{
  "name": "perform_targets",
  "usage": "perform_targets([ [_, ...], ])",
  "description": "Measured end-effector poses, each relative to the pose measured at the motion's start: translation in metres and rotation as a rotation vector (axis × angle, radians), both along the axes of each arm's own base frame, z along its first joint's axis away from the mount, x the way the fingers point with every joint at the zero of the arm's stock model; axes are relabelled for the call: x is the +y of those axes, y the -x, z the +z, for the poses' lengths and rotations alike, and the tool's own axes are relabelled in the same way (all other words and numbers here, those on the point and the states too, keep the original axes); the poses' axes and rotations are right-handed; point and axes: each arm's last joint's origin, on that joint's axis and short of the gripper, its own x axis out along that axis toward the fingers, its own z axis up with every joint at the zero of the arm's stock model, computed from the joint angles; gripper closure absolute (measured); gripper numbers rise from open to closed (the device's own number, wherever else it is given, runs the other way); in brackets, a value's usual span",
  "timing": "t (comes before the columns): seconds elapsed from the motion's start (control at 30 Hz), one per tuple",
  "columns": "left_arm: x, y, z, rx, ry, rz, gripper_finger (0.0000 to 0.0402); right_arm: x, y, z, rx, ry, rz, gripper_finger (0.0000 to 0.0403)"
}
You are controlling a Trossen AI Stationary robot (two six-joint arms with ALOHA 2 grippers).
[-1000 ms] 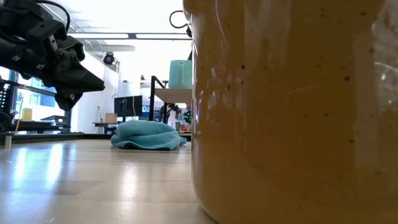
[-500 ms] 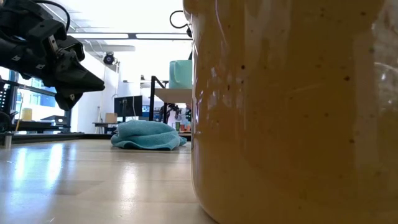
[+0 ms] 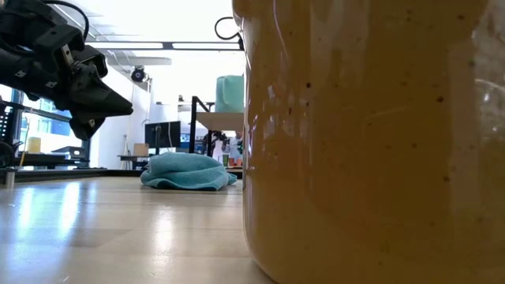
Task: Stack small to large cups/mugs on shelf
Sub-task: Put the blue mug on the shelf
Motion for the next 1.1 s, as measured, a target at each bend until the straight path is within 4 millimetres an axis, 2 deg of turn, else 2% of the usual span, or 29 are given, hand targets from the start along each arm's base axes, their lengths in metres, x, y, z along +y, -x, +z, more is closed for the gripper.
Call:
perform_targets([
  [0.2, -0.0003, -0.0001, 0.0000, 0.000, 0.003, -0.011, 0.0364, -0.0004, 0.0006, -0.0003, 0.014, 0.014, -0.017, 0.0334],
  [0.53, -0.0003, 0.0000, -0.0002, 0.001, 0.004, -0.011, 0.0364, 0.0001, -0.0041, 0.0033, -0.030, 0.055, -0.001, 0.0378],
  [1.1, -0.0003, 0.0000, -0.0001, 0.000, 0.003, -0.011, 0.0364, 0.0001, -0.0057, 0.0043, -0.050, 0.064, 0.015, 0.0379],
])
